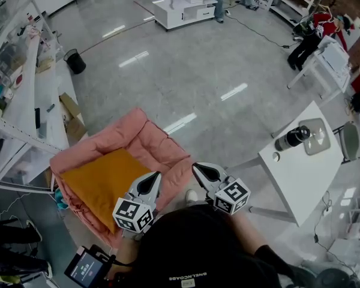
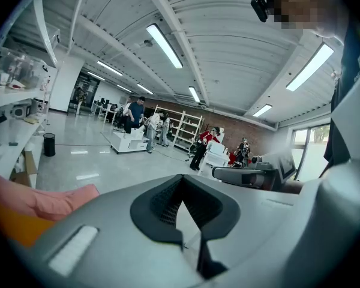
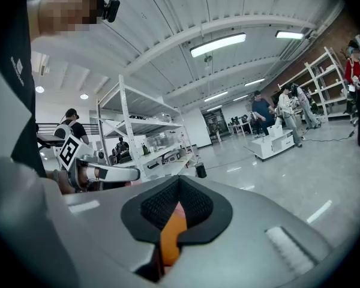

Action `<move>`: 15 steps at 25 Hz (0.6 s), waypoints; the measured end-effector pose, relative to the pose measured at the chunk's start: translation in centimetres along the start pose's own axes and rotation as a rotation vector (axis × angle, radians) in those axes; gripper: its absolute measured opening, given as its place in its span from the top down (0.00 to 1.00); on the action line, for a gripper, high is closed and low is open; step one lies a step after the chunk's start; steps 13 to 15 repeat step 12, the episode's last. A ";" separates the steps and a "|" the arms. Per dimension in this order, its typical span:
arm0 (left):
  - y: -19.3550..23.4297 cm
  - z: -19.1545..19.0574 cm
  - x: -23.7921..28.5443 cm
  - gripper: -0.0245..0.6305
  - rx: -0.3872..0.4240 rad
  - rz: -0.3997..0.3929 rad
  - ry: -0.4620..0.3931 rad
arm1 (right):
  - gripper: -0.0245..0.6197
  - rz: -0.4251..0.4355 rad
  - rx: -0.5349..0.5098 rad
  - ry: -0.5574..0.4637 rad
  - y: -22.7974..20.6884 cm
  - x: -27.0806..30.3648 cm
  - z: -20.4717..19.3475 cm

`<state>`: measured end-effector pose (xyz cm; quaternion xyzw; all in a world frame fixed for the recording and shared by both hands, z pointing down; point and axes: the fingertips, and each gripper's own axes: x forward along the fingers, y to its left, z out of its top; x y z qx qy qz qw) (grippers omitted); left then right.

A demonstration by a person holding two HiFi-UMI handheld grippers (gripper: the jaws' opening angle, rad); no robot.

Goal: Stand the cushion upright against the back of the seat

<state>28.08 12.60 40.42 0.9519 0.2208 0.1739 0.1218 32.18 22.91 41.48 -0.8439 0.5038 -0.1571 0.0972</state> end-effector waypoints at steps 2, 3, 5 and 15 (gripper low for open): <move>0.1 -0.2 -0.1 0.94 0.000 0.004 0.002 | 0.95 0.005 0.001 0.001 0.2 0.2 -0.2; 0.2 -0.3 -0.2 0.94 0.000 0.005 0.003 | 0.95 0.007 0.003 0.001 0.2 0.2 -0.3; 0.3 -0.4 -0.4 0.94 -0.002 0.008 0.004 | 0.95 0.009 0.008 0.002 0.3 0.3 -0.5; 1.4 -0.8 -1.7 0.94 -0.003 0.013 0.007 | 0.95 0.003 0.016 0.007 1.3 1.2 -1.2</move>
